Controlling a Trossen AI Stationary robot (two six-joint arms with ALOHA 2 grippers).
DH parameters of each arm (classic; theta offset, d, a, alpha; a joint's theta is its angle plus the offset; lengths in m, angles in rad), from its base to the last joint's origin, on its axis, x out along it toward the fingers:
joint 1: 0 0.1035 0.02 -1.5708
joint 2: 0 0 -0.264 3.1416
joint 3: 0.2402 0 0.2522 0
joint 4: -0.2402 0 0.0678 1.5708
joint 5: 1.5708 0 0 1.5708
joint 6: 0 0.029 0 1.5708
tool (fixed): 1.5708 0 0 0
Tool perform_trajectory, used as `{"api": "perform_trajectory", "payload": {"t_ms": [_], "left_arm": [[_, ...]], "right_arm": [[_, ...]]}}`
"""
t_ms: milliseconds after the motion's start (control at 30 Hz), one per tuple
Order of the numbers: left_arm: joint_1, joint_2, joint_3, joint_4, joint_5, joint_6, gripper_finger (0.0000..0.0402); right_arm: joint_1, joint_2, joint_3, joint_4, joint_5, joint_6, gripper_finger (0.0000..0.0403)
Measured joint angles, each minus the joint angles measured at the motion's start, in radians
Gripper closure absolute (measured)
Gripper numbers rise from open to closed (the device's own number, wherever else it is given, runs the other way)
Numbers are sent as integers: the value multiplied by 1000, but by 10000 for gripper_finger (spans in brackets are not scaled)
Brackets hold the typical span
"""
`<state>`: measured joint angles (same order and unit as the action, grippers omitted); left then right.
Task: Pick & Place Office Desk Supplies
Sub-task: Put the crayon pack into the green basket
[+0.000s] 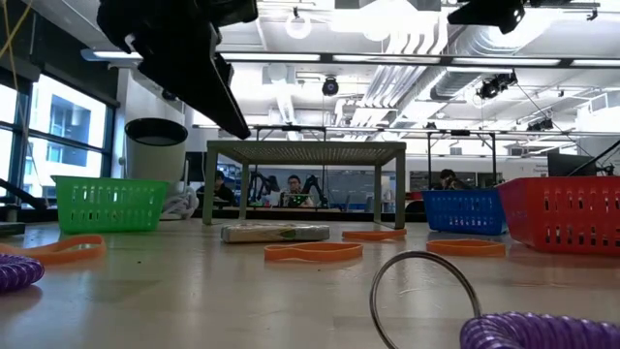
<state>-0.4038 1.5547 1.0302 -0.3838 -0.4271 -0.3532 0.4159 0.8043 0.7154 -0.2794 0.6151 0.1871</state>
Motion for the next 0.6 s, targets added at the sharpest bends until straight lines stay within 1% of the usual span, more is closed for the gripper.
{"api": "perform_trajectory", "payload": {"t_ms": [67, 167, 267, 400, 533, 600], "left_arm": [[0, -1, 0, 1, 0, -3, 83], [3, -8, 0, 5, -12, 5, 69], [-5, -8, 0, 20, -27, 14, 67], [-43, -8, -10, 58, -29, 48, 66], [-75, -15, -55, 86, -75, 75, 66], [-76, -25, -95, 123, -75, 69, 66]], "right_arm": [[18, 1, 0, 0, 6, -1, 176], [56, 8, 0, 8, 35, -4, 176], [103, 33, 0, 10, 98, -8, 176], [170, 91, 0, 33, 174, 3, 176], [231, 168, 0, 121, 201, 19, 176], [257, 212, 0, 177, 202, 13, 176]]}}
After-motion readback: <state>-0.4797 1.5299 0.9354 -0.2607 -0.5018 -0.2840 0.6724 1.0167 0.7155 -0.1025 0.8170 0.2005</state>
